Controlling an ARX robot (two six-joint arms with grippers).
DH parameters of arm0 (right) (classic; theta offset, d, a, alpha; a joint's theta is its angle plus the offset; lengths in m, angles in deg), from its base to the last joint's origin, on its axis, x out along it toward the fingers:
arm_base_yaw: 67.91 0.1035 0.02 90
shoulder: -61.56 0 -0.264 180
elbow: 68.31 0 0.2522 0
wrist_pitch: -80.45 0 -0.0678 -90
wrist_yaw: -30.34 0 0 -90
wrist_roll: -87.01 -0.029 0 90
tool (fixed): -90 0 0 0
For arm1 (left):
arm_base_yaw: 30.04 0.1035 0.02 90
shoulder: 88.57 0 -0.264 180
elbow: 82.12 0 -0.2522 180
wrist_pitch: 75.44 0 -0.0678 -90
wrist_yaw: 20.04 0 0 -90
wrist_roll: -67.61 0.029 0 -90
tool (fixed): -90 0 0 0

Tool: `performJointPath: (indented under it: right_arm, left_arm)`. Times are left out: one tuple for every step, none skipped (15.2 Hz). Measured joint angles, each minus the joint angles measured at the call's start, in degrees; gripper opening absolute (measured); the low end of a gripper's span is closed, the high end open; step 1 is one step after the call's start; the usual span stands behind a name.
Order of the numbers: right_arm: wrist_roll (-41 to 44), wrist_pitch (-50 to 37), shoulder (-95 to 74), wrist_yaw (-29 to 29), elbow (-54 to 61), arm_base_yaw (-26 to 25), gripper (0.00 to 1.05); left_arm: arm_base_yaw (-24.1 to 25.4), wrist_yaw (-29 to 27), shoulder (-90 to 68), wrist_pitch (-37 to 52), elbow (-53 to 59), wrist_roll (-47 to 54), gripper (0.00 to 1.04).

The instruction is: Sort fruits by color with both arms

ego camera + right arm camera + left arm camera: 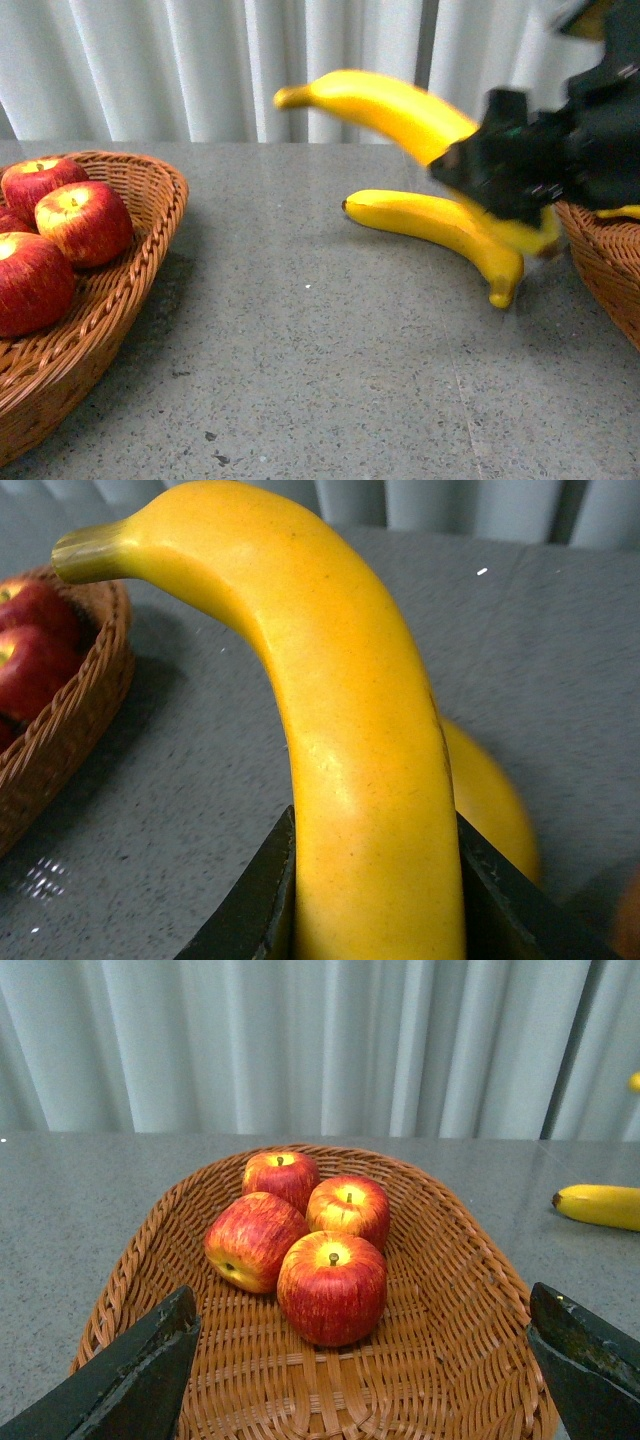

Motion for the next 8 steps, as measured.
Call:
performJointPath:
  right_arm:
    - [0.0, 0.2, 2.4, 2.1, 0.4, -4.4, 0.32]
    - [0.2, 0.2, 4.8, 4.0, 1.2, -9.0, 0.32]
    - [1.5, 0.6, 6.6, 5.0, 2.1, -14.3, 0.32]
    - [3.3, 0.3, 7.3, 5.8, 3.0, -20.5, 0.32]
    - [5.4, 1.7, 7.3, 6.8, 4.2, -26.4, 0.32]
    - [7.5, 3.2, 7.3, 7.4, 6.0, -30.7, 0.32]
    - [10.0, 4.9, 7.3, 8.2, 7.9, -34.8, 0.32]
    - [12.7, 7.5, 7.9, 9.6, 9.4, -38.2, 0.32]
  left_arm:
    - [0.0, 0.0, 0.0, 0.0, 0.0, 0.0, 0.98]
    - [0.0, 0.0, 0.0, 0.0, 0.0, 0.0, 0.98]
    - [0.0, 0.0, 0.0, 0.0, 0.0, 0.0, 0.98]
    - [0.0, 0.0, 0.0, 0.0, 0.0, 0.0, 0.98]
    - [0.0, 0.0, 0.0, 0.0, 0.0, 0.0, 0.98]
    - [0.0, 0.0, 0.0, 0.0, 0.0, 0.0, 0.98]
    - [0.0, 0.0, 0.0, 0.0, 0.0, 0.0, 0.98]
    - [0.0, 0.0, 0.0, 0.0, 0.0, 0.0, 0.98]
